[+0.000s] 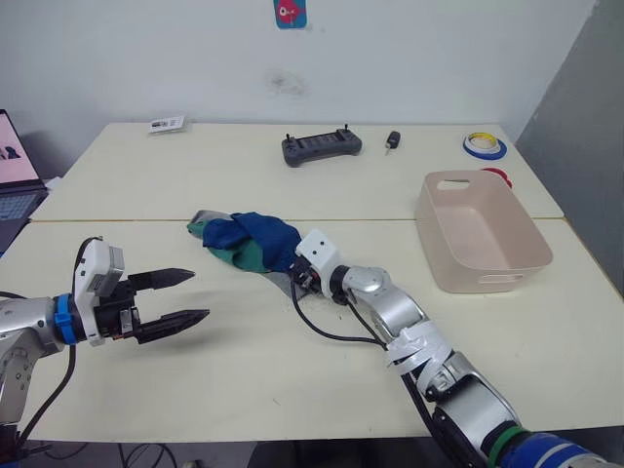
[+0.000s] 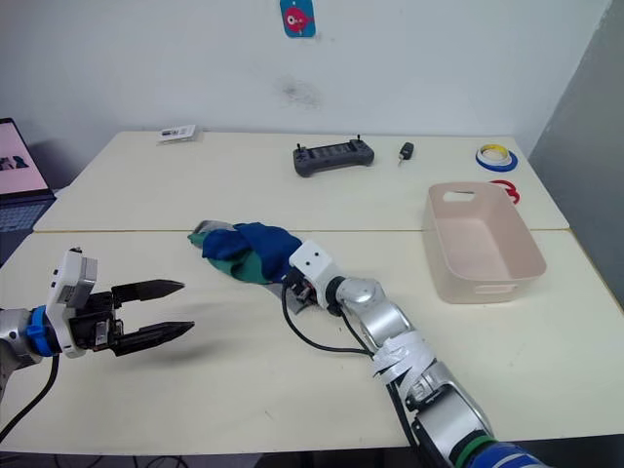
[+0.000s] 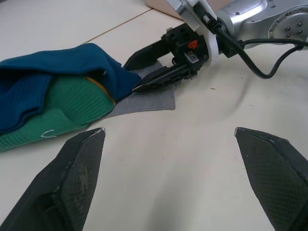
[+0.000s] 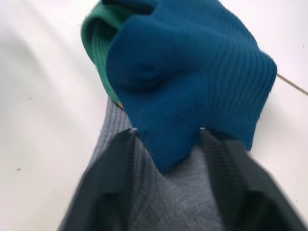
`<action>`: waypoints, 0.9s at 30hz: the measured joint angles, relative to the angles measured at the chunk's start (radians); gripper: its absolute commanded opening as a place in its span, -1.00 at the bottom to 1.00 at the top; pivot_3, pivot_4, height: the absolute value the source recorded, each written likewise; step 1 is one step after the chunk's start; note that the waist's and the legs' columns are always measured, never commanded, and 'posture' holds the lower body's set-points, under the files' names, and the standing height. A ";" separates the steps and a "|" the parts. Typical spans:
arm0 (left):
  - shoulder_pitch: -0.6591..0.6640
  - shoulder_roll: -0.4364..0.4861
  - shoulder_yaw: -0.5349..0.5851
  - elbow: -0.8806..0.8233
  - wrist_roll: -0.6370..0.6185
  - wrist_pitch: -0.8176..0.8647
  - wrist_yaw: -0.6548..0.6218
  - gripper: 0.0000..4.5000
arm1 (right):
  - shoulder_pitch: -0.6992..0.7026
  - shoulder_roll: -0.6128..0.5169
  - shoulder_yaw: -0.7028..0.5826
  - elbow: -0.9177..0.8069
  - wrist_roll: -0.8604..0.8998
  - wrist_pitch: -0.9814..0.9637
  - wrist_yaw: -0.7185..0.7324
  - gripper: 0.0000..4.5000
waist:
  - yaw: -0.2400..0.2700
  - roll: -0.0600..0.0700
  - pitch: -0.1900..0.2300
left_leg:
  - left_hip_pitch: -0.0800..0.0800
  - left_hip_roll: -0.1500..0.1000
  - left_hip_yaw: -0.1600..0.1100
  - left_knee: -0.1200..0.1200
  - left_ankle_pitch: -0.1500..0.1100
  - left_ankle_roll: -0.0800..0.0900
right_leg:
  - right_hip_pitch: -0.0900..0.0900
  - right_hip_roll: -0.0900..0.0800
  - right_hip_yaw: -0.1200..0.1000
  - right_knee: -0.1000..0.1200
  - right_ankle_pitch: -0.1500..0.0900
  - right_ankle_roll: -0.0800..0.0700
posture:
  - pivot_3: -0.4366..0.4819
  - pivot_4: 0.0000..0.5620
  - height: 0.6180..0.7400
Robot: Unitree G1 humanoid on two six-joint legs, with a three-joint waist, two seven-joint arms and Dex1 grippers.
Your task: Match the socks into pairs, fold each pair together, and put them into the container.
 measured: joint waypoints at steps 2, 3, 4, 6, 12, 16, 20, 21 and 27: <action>-0.001 0.000 0.000 0.000 0.000 0.000 0.006 1.00 | -0.001 0.002 -0.002 0.006 -0.009 -0.006 -0.002 -0.82 | 0.000 0.000 0.000 | 0.000 0.000 0.000 0.000 0.000 0.000 | 0.000 0.000 0.000 0.000 0.000 0.000 | -0.05 -0.47 1.00; -0.001 0.000 0.000 0.000 0.000 0.000 0.008 1.00 | -0.001 0.006 -0.003 0.005 -0.009 -0.007 -0.002 -0.97 | 0.000 0.000 0.000 | 0.000 0.000 0.000 0.000 0.000 0.000 | 0.000 0.000 0.000 0.000 0.000 0.000 | -0.05 -0.47 1.00; -0.003 0.000 0.000 0.000 0.000 -0.001 0.010 1.00 | -0.001 0.010 -0.004 0.002 -0.009 -0.007 -0.002 -0.99 | 0.000 0.000 0.000 | 0.000 0.000 0.000 0.000 0.000 0.000 | 0.000 0.000 0.000 0.000 0.000 0.000 | -0.05 -0.47 1.00; -0.007 0.000 0.000 0.000 0.000 -0.003 0.011 1.00 | 0.002 0.015 -0.005 -0.022 -0.009 -0.006 0.000 -0.99 | 0.000 0.000 0.000 | 0.000 0.000 0.000 0.000 0.000 0.000 | 0.000 0.000 0.000 0.000 0.000 0.000 | -0.05 -0.47 1.00; -0.008 0.000 0.000 0.001 0.001 -0.006 0.012 1.00 | 0.010 -0.020 -0.004 -0.157 -0.002 0.019 0.057 -0.99 | 0.001 0.000 0.000 | 0.000 0.000 0.000 0.000 0.000 0.000 | 0.000 0.000 0.000 0.000 0.000 0.000 | -0.05 -0.47 1.00; -0.008 0.001 0.000 0.012 0.011 -0.009 0.011 1.00 | 0.023 -0.111 0.008 -0.297 0.042 0.055 0.187 -0.99 | 0.002 0.000 0.000 | 0.000 0.000 0.000 0.000 0.000 0.000 | 0.000 0.000 0.000 -0.001 0.000 0.000 | -0.05 -0.47 1.00; -0.008 0.014 0.000 0.033 0.019 -0.010 0.007 1.00 | 0.052 -0.227 0.019 -0.424 0.108 0.080 0.341 -0.99 | 0.002 0.000 0.000 | -0.001 0.000 0.000 0.000 0.000 0.000 | 0.000 0.000 -0.001 -0.001 0.000 0.000 | -0.05 -0.47 1.00; -0.006 0.022 0.001 0.034 0.021 -0.010 0.005 1.00 | 0.066 -0.267 0.024 -0.459 0.129 0.083 0.389 -0.99 | 0.002 0.000 0.000 | -0.001 0.000 -0.001 0.000 0.000 0.000 | 0.000 0.000 -0.001 -0.002 0.000 0.000 | -0.05 -0.47 1.00; 0.032 0.058 0.007 0.045 0.039 -0.025 -0.033 1.00 | 0.193 -0.516 0.067 -0.651 0.174 0.069 0.604 -0.99 | 0.004 0.000 0.001 | -0.001 0.000 -0.001 0.000 0.000 0.000 | 0.001 0.000 -0.001 -0.003 0.000 0.000 | -0.05 -0.47 1.00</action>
